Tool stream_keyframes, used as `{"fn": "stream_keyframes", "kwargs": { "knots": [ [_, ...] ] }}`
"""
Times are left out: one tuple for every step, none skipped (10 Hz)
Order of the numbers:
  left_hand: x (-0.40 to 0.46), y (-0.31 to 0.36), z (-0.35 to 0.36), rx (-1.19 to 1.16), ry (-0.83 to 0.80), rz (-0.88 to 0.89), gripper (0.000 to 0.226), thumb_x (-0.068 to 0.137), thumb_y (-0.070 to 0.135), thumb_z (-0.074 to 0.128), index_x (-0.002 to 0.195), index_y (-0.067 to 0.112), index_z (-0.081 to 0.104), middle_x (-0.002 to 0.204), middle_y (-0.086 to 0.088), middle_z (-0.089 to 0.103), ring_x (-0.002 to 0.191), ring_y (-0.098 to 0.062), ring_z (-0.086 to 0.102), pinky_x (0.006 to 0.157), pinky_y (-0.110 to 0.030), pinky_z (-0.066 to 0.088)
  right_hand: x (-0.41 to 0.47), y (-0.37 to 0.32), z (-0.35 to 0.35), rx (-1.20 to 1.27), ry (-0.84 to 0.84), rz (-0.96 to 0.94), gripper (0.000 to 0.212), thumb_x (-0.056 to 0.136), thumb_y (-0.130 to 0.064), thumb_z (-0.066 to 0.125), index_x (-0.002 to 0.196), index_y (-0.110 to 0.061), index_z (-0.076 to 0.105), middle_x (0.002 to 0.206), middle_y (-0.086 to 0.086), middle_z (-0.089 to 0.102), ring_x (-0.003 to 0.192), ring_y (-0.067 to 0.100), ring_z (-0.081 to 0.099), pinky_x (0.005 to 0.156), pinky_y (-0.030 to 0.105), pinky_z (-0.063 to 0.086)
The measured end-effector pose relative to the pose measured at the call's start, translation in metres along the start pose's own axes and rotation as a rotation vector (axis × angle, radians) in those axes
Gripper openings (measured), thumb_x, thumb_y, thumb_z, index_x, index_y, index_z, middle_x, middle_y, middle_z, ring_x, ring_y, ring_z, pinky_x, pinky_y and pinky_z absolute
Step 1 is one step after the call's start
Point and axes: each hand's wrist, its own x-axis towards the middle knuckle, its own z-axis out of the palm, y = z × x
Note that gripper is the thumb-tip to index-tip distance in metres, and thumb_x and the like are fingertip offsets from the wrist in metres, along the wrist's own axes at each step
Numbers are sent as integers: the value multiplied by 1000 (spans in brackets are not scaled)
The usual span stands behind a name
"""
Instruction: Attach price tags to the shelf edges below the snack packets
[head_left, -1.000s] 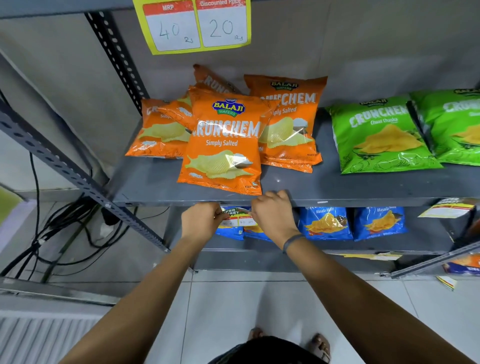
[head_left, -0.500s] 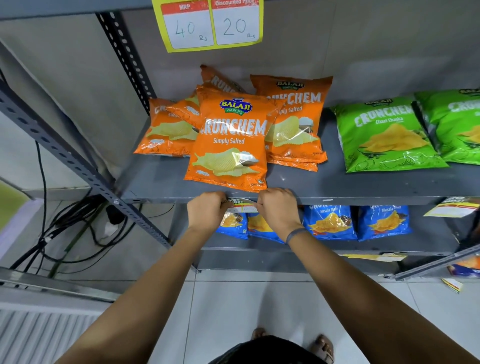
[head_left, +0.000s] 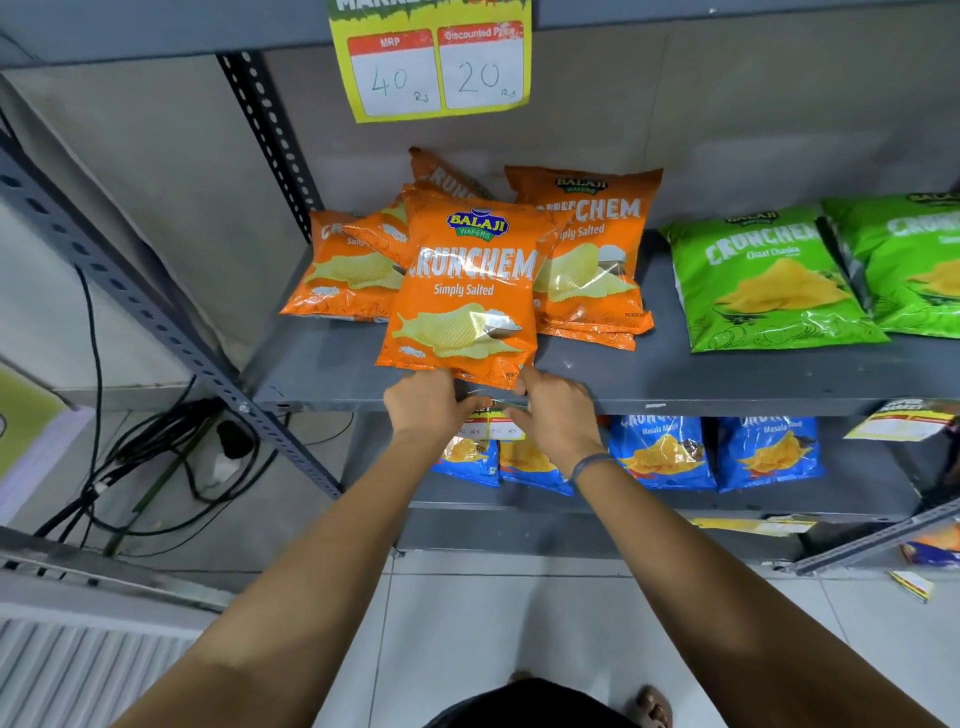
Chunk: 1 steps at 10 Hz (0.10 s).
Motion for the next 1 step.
{"fn": "stream_keyframes", "kwargs": {
  "knots": [
    [-5, -4, 3, -122, 267, 173, 37, 86, 51, 59, 87, 15, 65, 88, -4, 70, 92, -25, 61, 58, -28, 42, -6, -1, -13, 97, 186, -21, 31, 85, -32, 64, 109, -15, 56, 97, 9, 67, 93, 29, 60, 80, 39, 47]
  ]
}}
